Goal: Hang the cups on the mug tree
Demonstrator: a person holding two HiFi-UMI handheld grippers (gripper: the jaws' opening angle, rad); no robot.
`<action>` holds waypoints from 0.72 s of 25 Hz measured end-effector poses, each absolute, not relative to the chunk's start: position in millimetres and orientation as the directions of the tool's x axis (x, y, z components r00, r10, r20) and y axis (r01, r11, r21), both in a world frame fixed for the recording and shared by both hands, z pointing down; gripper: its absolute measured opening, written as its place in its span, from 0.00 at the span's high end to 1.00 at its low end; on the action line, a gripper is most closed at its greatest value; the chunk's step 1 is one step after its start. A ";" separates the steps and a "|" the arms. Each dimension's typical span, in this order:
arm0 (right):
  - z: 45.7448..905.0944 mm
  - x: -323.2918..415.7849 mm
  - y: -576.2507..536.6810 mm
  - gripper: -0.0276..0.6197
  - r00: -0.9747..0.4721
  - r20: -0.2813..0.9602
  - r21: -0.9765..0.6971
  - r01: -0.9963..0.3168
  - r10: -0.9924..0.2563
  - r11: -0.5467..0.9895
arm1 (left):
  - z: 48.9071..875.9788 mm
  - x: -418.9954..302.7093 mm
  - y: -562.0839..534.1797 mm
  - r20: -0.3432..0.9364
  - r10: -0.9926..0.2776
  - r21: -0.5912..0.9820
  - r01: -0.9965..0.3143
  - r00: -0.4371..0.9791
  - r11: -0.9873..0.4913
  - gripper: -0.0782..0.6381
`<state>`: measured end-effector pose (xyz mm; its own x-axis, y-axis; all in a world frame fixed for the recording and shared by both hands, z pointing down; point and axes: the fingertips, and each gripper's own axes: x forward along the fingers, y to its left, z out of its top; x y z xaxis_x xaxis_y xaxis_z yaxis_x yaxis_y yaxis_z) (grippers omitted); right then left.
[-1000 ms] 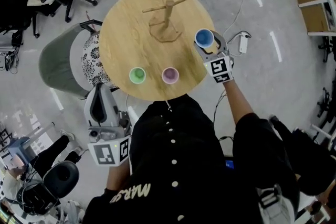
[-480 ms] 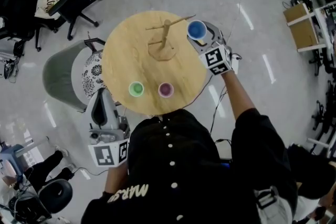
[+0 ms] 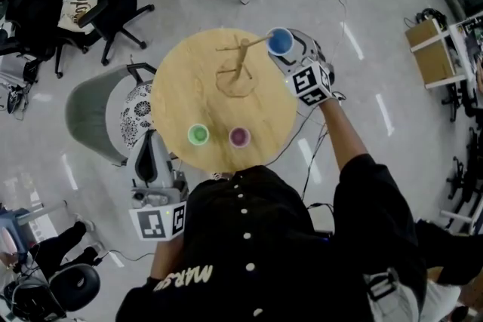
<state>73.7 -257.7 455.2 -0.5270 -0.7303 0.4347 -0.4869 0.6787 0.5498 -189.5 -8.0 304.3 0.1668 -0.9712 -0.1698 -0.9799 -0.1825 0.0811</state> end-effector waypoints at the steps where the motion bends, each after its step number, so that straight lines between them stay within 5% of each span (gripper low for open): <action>1: 451.4 72.0 -258.0 0.50 -0.528 0.430 0.561 -0.480 -0.732 0.675 | 303.4 -190.6 -7.4 -0.171 -0.971 0.081 -0.980 0.166 -0.182 0.90; 11: 436.6 50.0 -254.1 0.50 -0.523 0.431 0.689 -0.336 -0.735 0.642 | 303.4 -199.0 1.7 -0.183 -0.970 0.091 -0.980 0.160 -0.179 0.90; 18: 450.9 31.1 -251.1 0.50 -0.501 0.481 0.796 -0.094 -0.719 0.598 | 302.1 -203.5 6.5 -0.182 -0.972 0.091 -0.982 0.148 -0.167 0.90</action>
